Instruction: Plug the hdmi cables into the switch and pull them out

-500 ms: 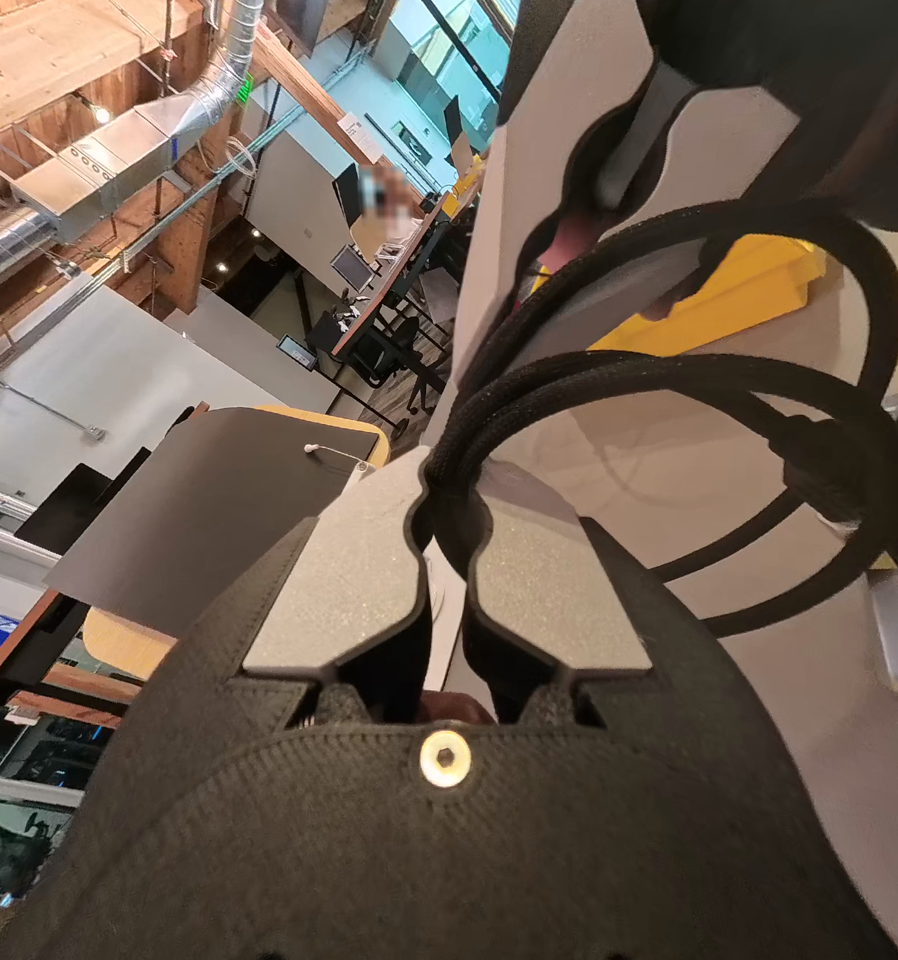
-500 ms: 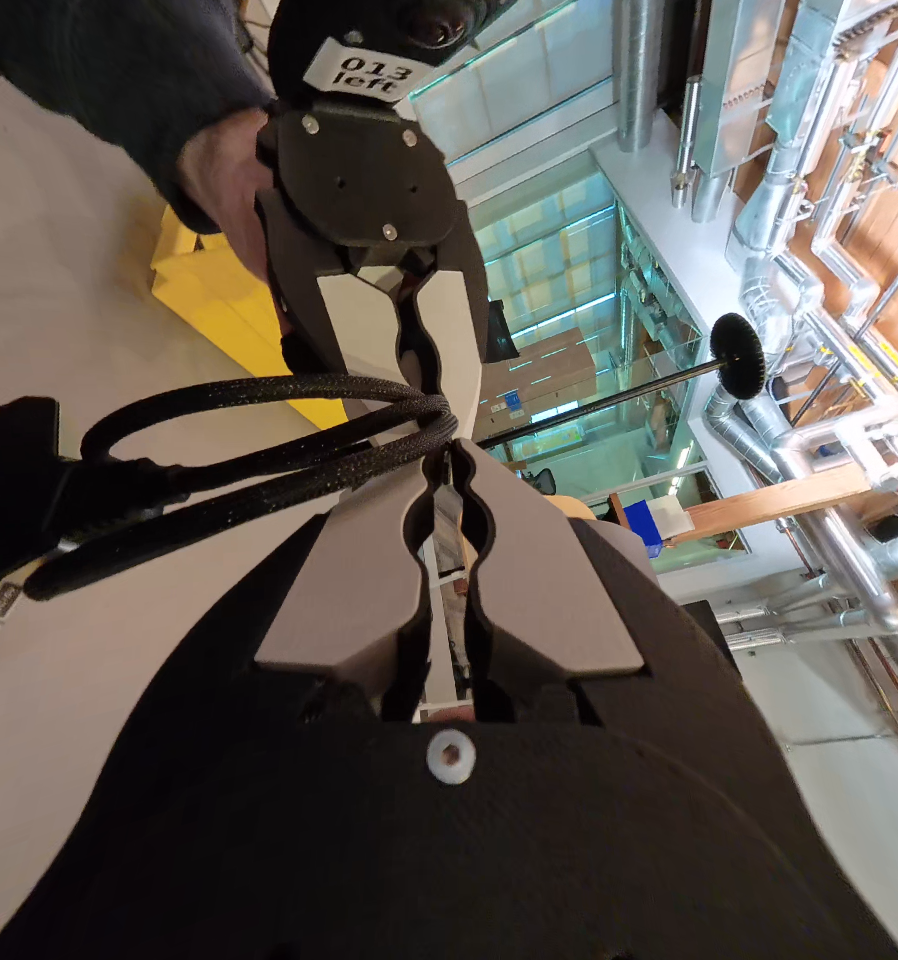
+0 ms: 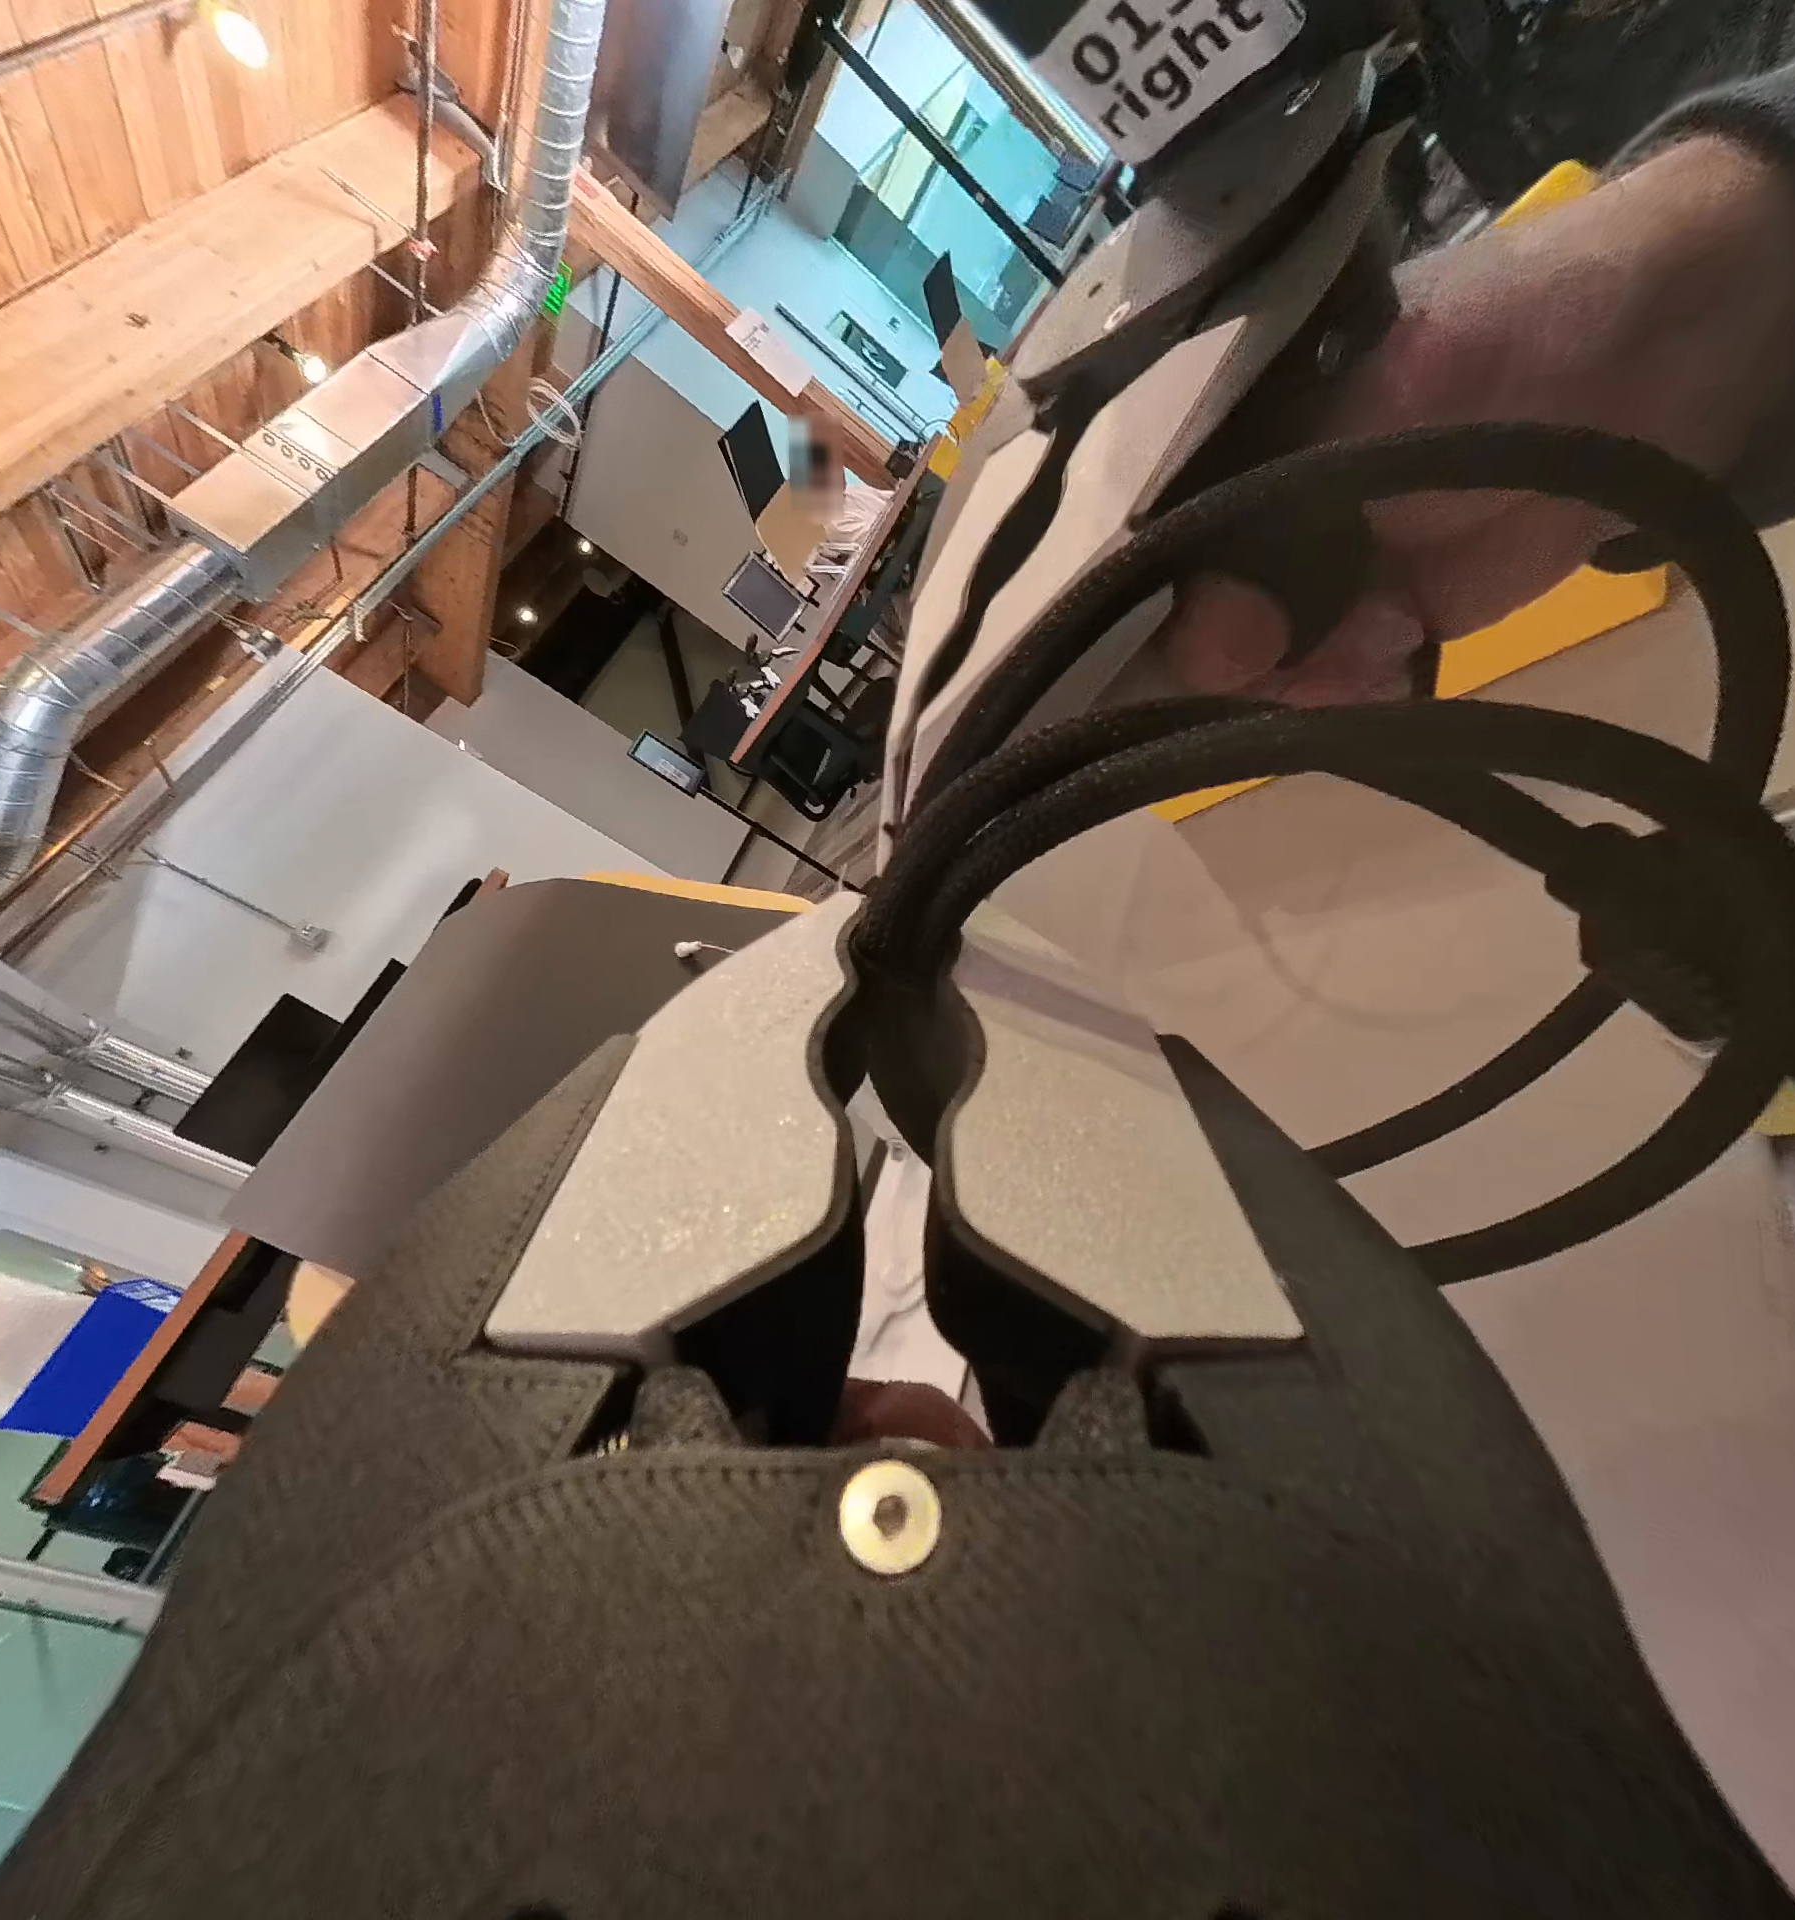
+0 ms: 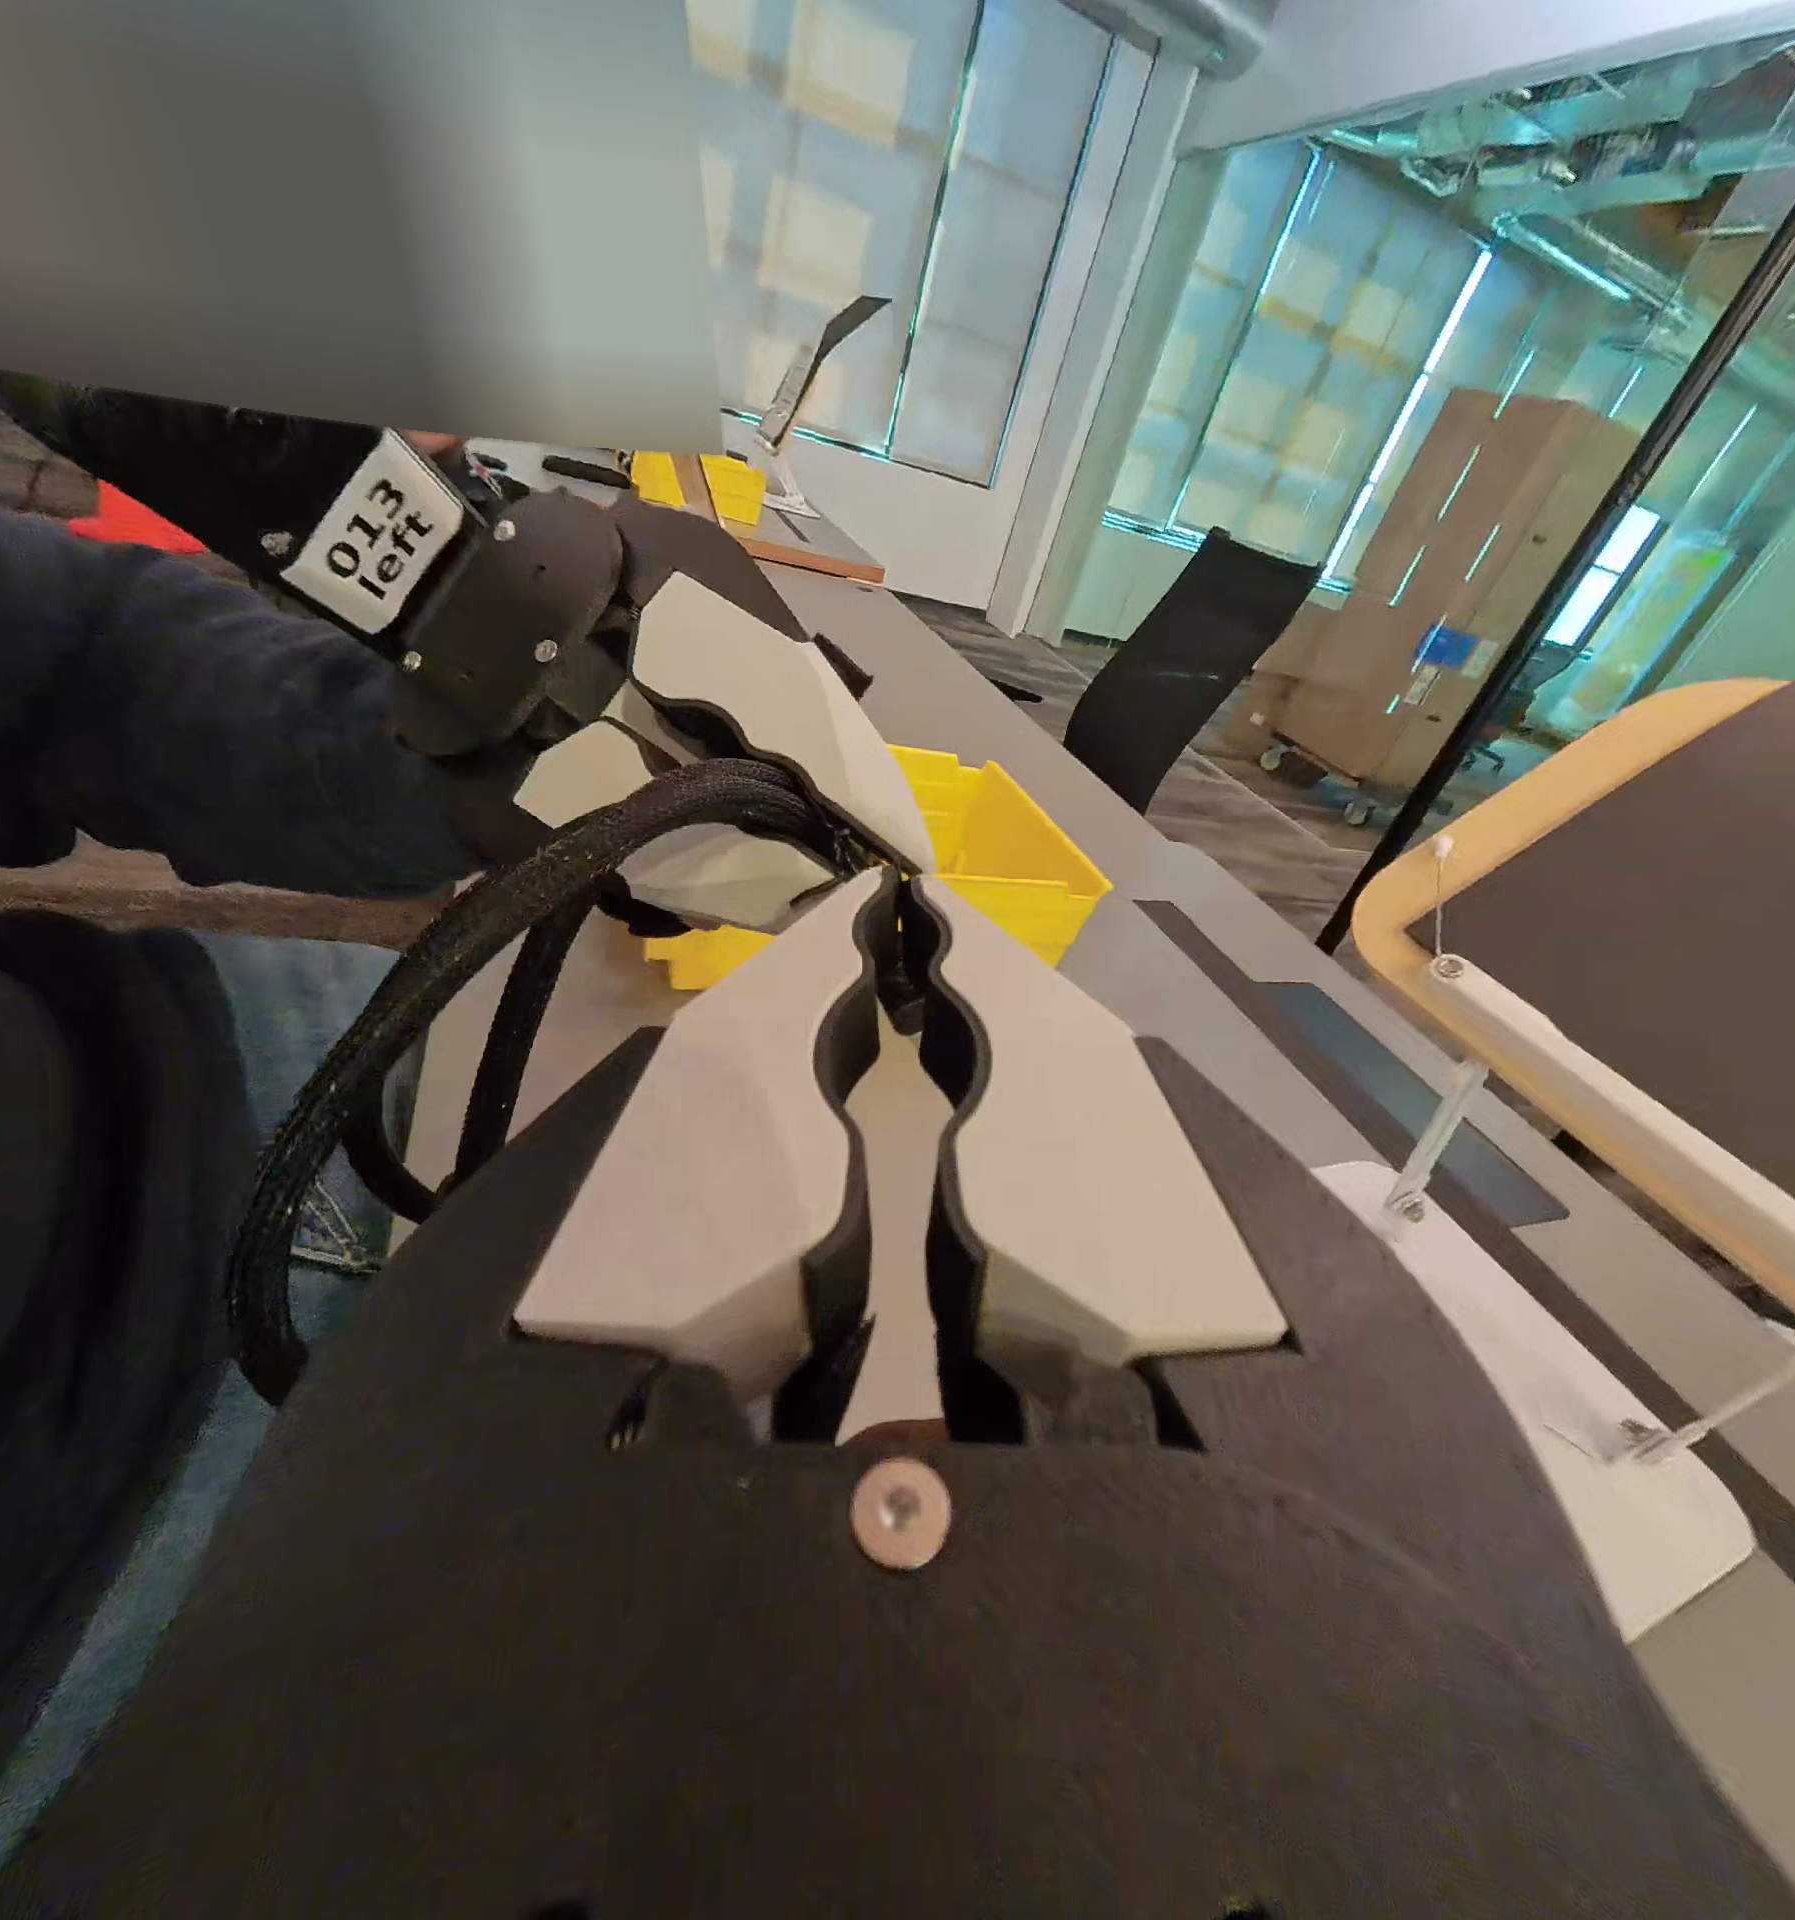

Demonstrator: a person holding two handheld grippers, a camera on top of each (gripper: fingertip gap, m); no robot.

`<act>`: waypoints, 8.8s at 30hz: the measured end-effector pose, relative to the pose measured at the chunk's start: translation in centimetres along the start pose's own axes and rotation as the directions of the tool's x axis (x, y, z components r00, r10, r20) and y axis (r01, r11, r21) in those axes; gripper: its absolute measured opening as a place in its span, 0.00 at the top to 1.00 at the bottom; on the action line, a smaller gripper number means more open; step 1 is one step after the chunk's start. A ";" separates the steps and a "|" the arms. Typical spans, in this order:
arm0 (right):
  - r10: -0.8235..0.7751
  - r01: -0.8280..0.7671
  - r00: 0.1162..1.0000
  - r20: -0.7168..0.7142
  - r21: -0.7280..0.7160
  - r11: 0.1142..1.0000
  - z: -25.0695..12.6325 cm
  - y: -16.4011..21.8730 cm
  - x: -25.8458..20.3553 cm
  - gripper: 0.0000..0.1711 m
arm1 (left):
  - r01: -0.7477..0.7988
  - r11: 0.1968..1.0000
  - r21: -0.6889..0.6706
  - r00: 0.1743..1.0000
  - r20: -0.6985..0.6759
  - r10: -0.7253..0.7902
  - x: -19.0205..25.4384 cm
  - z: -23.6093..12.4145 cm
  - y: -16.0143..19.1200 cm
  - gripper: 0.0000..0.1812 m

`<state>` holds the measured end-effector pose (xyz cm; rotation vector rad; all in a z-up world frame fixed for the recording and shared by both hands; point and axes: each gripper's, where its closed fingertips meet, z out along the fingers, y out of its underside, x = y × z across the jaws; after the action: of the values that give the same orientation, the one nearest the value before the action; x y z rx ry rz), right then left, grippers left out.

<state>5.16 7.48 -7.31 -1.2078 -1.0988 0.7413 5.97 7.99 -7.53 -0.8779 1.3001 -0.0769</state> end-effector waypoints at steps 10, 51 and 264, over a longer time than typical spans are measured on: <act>-0.464 0.457 0.881 -0.096 -0.087 0.885 -1.1 -0.2 -0.6 0.95 | 0.122 0.993 0.009 0.991 -0.058 -0.121 0.4 0.2 0.2 0.96; -0.866 0.853 0.489 0.100 -0.263 0.451 -0.7 1.7 -1.3 1.00 | 0.123 0.990 -0.066 0.976 -0.173 -0.133 1.9 0.5 1.1 0.96; 0.085 -0.072 0.856 -0.510 0.045 0.996 -4.7 0.0 13.4 0.79 | -0.449 0.704 -0.551 0.868 -0.080 0.491 -1.7 0.1 13.2 0.89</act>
<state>14.03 18.00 -3.75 -1.3349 -0.5966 0.4478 0.07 17.93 -14.05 -0.9882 1.4674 0.7788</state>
